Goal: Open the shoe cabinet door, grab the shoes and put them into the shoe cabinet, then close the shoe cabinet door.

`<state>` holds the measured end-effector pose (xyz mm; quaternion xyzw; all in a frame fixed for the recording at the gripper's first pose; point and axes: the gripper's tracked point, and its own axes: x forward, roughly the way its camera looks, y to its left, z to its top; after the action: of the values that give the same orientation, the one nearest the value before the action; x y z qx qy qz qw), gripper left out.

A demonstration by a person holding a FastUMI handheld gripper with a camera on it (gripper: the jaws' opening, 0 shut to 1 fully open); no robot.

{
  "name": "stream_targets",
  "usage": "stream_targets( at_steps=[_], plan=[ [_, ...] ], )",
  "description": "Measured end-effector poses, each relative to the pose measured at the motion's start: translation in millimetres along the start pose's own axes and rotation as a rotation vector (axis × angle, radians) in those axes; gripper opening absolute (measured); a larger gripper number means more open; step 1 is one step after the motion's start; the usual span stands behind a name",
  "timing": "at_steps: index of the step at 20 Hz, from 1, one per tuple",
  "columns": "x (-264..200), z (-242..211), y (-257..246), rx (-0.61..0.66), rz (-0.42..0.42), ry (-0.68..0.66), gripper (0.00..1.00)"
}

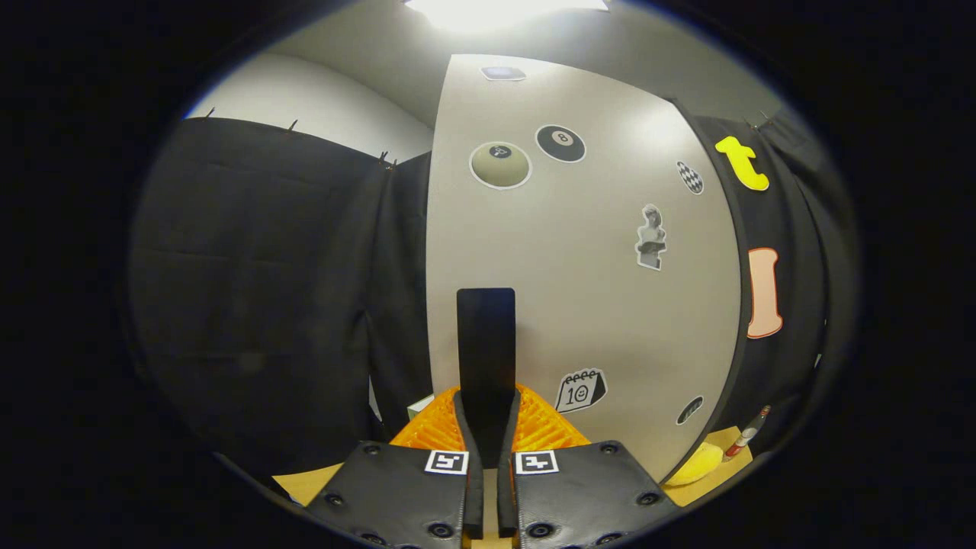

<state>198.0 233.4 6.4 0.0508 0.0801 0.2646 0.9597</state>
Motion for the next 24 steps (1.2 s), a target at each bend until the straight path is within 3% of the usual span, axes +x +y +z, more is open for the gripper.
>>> stream_targets(
  at_steps=[7, 17, 20, 24],
  plan=[
    [-21, 0, -12, -0.006, -0.02, 0.012, 0.08],
    [-44, 1, -45, -0.056, -0.119, 0.035, 0.08],
    [-54, 0, -56, -0.051, -0.182, 0.043, 0.07],
    [-69, 3, -92, -0.088, -0.339, 0.043, 0.06]
  ],
)
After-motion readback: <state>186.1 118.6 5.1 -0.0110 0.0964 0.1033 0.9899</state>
